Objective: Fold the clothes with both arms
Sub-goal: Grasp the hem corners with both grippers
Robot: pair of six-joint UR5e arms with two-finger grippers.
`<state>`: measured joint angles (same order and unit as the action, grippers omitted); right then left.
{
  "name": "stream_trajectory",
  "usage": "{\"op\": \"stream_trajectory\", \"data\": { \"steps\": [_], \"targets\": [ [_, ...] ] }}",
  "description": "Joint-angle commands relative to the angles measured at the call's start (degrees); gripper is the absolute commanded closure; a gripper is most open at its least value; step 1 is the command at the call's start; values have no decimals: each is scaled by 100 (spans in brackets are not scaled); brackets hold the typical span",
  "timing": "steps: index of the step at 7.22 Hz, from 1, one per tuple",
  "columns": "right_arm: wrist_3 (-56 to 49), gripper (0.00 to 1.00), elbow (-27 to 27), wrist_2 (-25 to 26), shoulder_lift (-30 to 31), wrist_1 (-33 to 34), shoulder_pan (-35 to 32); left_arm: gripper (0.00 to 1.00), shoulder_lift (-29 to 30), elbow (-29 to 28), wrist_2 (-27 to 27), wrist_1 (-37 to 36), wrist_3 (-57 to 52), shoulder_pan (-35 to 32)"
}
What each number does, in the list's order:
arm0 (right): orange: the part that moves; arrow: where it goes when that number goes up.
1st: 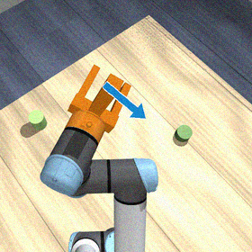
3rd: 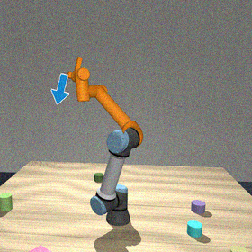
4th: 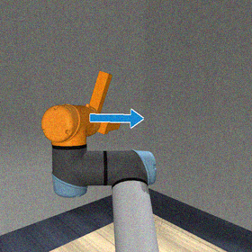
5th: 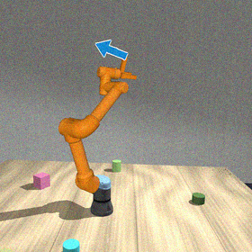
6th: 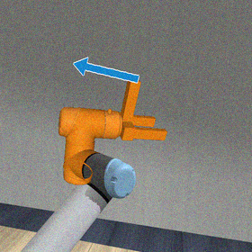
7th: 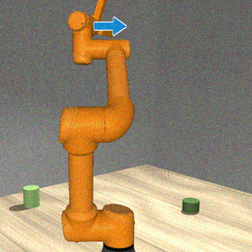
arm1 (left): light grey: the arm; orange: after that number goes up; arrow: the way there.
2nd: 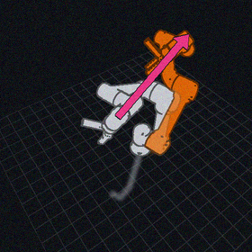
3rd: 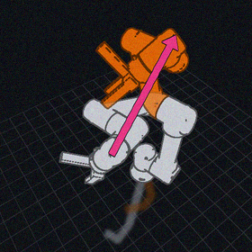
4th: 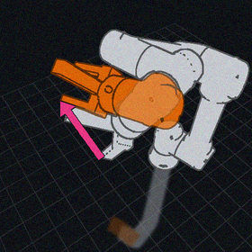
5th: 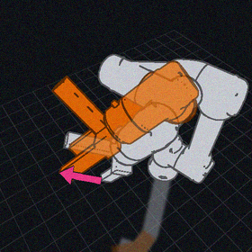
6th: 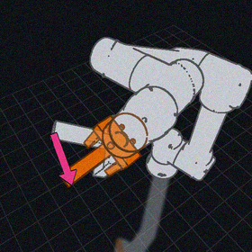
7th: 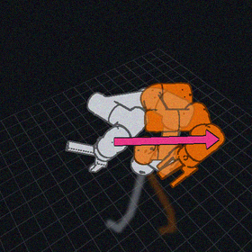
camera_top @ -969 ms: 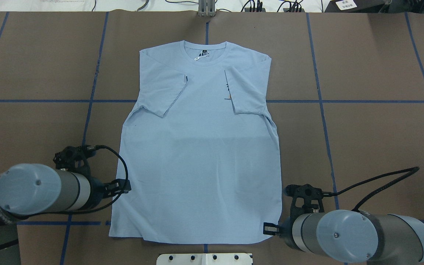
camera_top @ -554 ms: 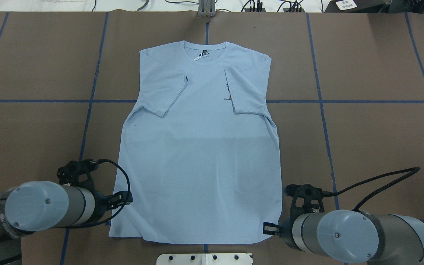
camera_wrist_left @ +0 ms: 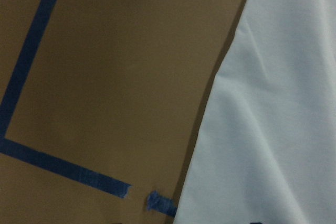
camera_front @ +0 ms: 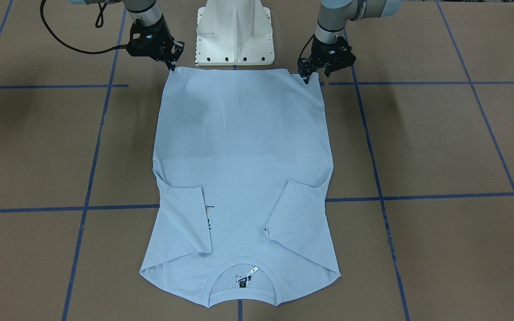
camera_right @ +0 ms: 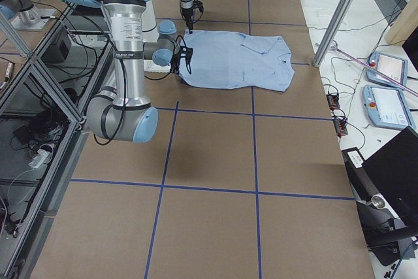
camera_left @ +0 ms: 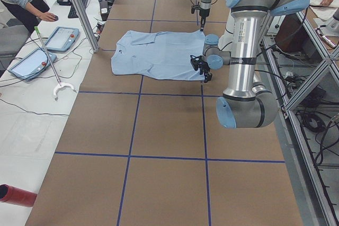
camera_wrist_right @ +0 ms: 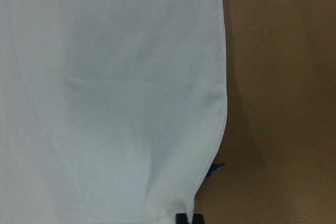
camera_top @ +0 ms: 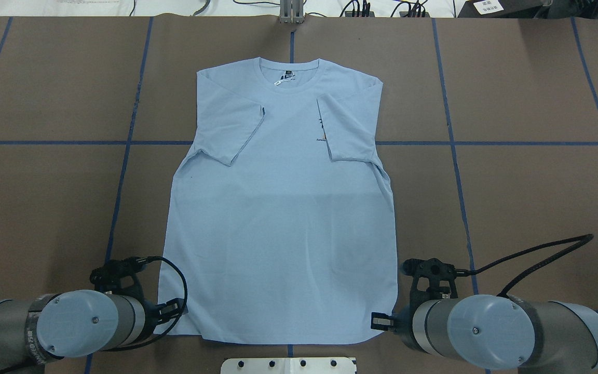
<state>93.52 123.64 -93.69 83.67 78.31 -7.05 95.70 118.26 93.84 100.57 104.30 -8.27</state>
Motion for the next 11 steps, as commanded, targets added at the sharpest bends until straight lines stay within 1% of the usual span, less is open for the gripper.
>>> {"op": "stream_trajectory", "data": {
  "steps": [1,2,4,5,6,7,9,10,11],
  "targets": [
    [0,100,2,-9,9,0,-6,37,-7,-14,3,-3,11,45],
    [0,100,2,-9,0,0,-6,41,-7,-14,3,-3,11,53],
    [-9,100,-7,-9,9,0,-24,54,-7,-5,3,-3,2,53],
    [-9,100,-7,-17,9,0,-33,63,-7,4,3,-3,2,53],
    [-17,100,-7,-18,9,0,-33,79,1,4,3,-3,2,53],
    [-18,100,-15,-18,9,0,-33,88,2,30,3,-3,-24,62],
    [-35,100,-7,-61,17,0,-50,93,2,109,3,-46,-42,89],
    [-61,100,11,-114,44,0,-77,100,-7,266,3,-212,-59,80],
    [-70,100,37,-253,70,0,-172,100,1,442,3,-553,-59,141]
  ]
}}
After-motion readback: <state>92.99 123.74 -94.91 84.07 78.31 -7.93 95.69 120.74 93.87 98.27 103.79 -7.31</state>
